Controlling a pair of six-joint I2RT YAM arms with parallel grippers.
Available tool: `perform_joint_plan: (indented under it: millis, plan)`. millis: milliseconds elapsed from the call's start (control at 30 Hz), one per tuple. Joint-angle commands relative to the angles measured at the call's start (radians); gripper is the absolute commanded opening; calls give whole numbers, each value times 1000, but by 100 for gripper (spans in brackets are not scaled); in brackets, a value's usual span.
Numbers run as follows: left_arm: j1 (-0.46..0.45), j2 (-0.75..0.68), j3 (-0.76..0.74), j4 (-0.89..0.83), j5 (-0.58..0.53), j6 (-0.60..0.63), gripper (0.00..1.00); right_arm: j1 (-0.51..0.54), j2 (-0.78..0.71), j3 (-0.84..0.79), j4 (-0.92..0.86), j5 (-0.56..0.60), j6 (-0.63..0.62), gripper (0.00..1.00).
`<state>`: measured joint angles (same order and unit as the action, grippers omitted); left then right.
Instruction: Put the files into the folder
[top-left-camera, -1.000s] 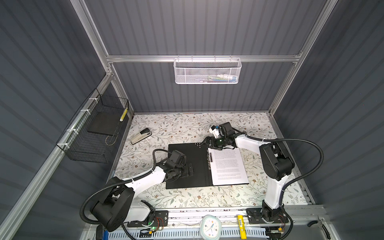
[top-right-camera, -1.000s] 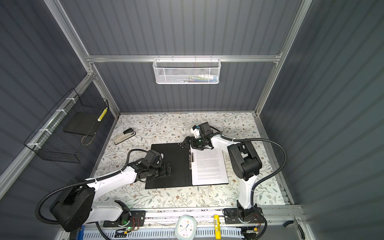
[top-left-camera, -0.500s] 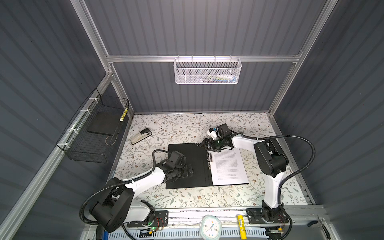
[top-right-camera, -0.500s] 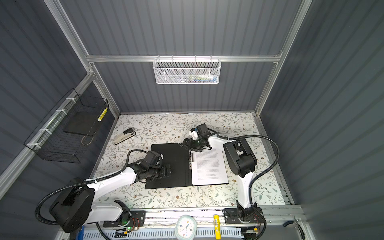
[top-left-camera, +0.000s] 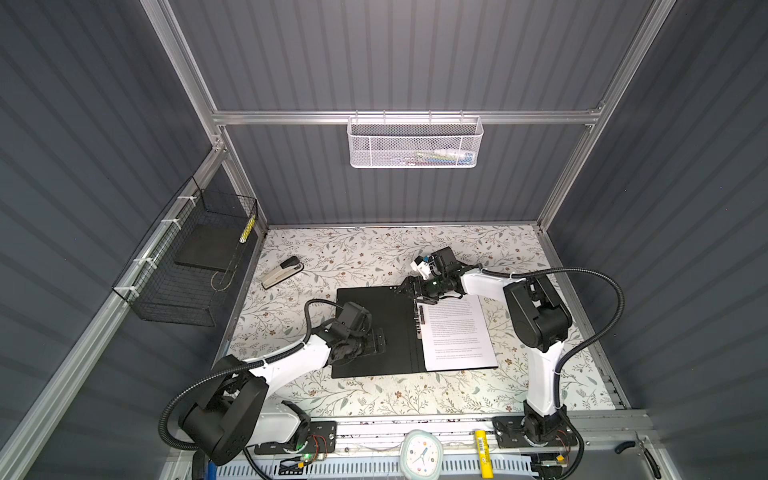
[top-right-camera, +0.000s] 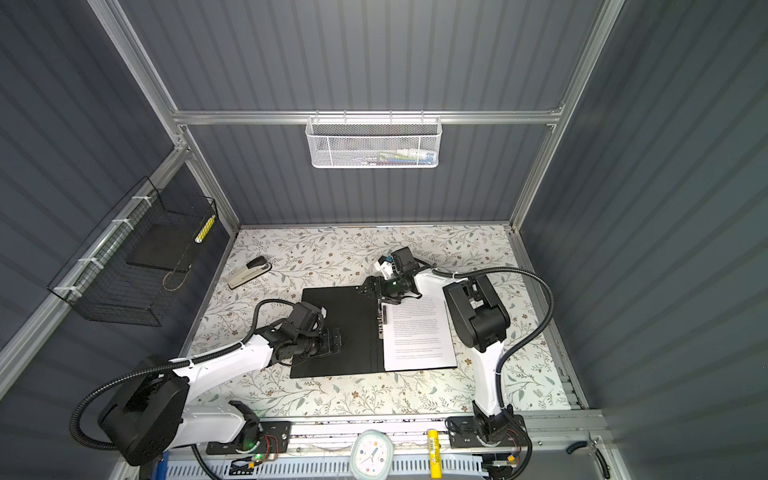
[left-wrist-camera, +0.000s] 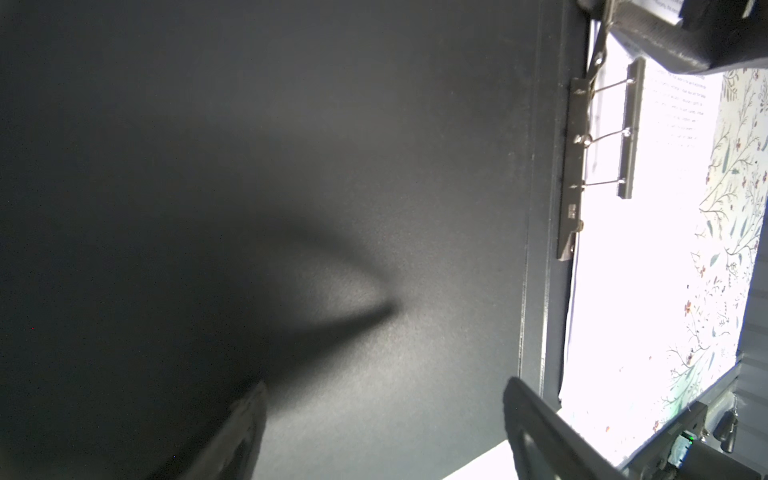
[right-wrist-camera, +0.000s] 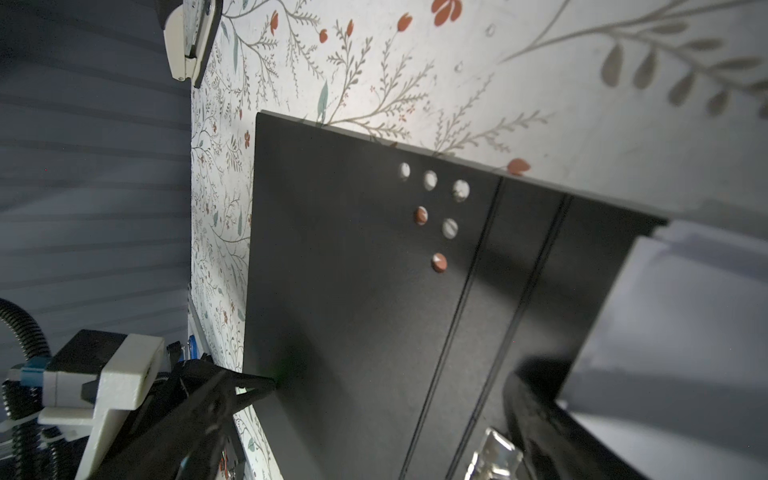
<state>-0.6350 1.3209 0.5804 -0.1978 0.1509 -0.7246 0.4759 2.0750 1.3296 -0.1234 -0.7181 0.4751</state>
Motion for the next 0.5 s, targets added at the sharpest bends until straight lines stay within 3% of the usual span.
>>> perform_joint_plan:
  millis: [0,467]
  plan:
    - [5,1,-21,-43,-16,11,90,11,-30,-9,9,-50,17,99]
    - [5,7,-16,-44,-30,10,90,48,-163,-95,-13,-46,12,99]
